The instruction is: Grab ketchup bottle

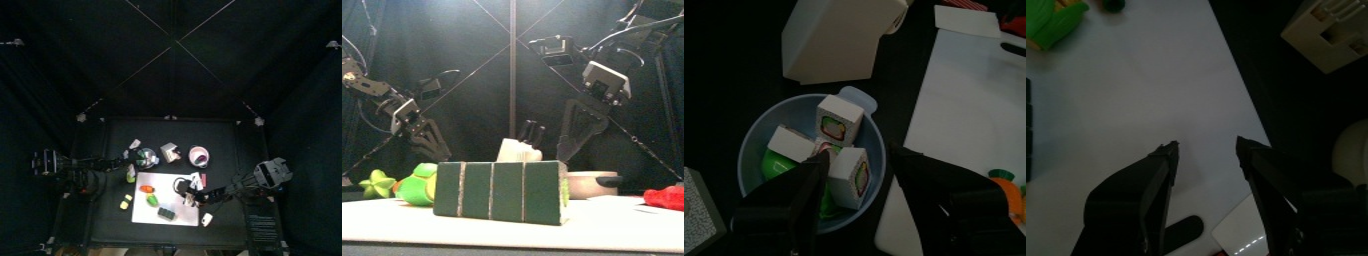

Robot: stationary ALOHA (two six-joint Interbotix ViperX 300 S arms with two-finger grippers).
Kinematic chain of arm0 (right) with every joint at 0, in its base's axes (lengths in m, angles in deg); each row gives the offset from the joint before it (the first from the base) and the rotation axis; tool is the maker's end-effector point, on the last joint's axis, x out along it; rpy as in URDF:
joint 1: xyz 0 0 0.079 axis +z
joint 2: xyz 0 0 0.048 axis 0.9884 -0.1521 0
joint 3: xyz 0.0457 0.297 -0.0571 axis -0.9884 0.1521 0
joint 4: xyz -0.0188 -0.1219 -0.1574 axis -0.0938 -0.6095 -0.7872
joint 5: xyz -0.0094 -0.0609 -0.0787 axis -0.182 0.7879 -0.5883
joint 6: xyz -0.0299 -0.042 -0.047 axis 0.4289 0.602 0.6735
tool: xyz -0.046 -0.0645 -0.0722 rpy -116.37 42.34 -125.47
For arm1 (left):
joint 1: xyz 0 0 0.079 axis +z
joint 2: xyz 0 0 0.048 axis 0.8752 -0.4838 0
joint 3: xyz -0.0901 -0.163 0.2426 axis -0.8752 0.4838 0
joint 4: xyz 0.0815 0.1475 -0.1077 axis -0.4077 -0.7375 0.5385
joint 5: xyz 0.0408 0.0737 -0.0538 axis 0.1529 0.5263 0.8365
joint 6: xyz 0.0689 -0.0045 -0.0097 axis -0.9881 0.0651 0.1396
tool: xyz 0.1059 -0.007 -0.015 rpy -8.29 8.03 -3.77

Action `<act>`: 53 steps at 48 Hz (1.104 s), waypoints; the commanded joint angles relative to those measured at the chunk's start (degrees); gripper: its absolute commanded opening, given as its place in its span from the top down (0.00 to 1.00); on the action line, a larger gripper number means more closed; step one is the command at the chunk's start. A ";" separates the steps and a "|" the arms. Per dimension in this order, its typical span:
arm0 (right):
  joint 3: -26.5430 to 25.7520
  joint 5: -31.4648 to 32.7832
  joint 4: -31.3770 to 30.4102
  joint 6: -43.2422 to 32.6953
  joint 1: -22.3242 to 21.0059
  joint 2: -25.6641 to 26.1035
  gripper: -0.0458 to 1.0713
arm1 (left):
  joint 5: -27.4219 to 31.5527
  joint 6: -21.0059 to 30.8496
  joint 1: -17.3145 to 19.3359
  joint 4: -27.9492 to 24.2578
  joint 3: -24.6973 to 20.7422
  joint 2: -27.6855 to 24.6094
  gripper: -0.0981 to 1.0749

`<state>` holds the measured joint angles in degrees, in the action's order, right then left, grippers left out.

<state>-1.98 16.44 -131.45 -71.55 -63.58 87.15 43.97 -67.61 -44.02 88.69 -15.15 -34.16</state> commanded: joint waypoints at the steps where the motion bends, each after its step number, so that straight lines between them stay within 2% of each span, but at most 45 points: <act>1: -1.41 -0.09 0.00 -0.09 -0.18 0.97 0.20 | -0.26 -0.09 0.00 -0.62 -1.32 0.97 0.18; 10: -1.23 0.09 0.88 -0.09 -0.26 1.49 0.20 | -0.18 -0.09 -0.88 -3.34 -1.14 2.99 0.18; 28: -1.14 0.35 3.52 -0.18 -0.26 1.58 0.20 | 0.09 0.00 -9.14 -11.78 -1.14 4.39 0.18; 40: -1.14 3.52 15.91 -0.18 -0.09 3.87 0.20 | -0.18 0.09 -10.46 -11.78 -1.41 4.39 0.18; 53: -1.85 13.54 28.83 -0.62 0.18 6.06 0.20 | -0.26 -0.09 -10.46 -11.87 -1.76 4.48 0.18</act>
<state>-2.42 27.25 -105.61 -71.99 -63.50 91.02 44.23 -67.61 -54.39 77.00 -15.32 -30.03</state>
